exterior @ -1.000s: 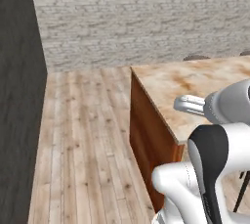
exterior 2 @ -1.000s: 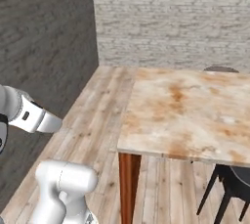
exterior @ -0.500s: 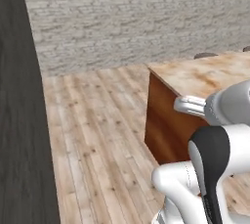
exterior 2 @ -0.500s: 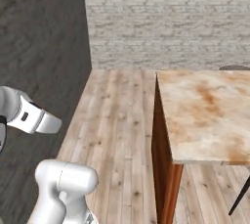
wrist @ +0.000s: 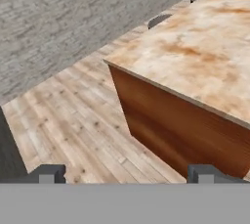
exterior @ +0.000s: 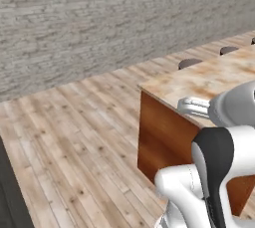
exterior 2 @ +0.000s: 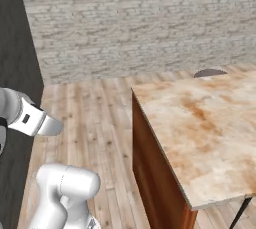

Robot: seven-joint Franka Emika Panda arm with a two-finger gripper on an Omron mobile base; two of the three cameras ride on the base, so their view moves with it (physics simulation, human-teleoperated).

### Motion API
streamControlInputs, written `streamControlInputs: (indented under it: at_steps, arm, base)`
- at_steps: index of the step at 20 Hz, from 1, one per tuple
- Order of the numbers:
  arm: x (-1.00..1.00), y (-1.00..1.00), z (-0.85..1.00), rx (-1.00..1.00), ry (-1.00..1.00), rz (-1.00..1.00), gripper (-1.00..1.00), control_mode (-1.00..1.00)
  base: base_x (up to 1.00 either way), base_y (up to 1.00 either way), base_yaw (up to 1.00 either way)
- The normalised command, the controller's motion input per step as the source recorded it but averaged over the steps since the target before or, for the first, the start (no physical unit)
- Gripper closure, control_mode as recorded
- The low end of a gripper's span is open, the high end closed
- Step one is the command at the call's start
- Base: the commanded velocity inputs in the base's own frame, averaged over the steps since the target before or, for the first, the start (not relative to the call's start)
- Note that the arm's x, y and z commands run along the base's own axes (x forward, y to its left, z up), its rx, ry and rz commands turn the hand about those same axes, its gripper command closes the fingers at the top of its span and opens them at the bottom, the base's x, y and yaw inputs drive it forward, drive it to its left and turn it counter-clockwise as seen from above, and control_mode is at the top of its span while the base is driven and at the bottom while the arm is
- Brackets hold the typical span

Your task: There is a bowl on the dining counter. Grab a lemon wedge from the fridge and place it in the bowl. Then get the liquor bottle and glass cup from the cabinet and place them next to the bowl.

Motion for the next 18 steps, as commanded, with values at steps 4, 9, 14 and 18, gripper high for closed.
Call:
streamControlInputs:
  at_steps: [4, 9, 14, 18]
  arm:
    - [0.0, 0.0, 0.0, 0.0, 0.0, 0.0, -1.0, 1.0]
    - [0.0, 0.0, 0.0, 0.0, 0.0, 0.0, -1.0, 1.0]
    - [0.0, 0.0, 0.0, 0.0, 0.0, 0.0, -1.0, 1.0]
    - [0.0, 0.0, 0.0, 0.0, 0.0, 0.0, -1.0, 1.0]
  base:
    - [0.95, 0.71, -0.5]
    - [0.64, 0.99, -0.48]
    - [0.66, 1.0, -0.45]
    - [0.79, 1.0, -0.44]
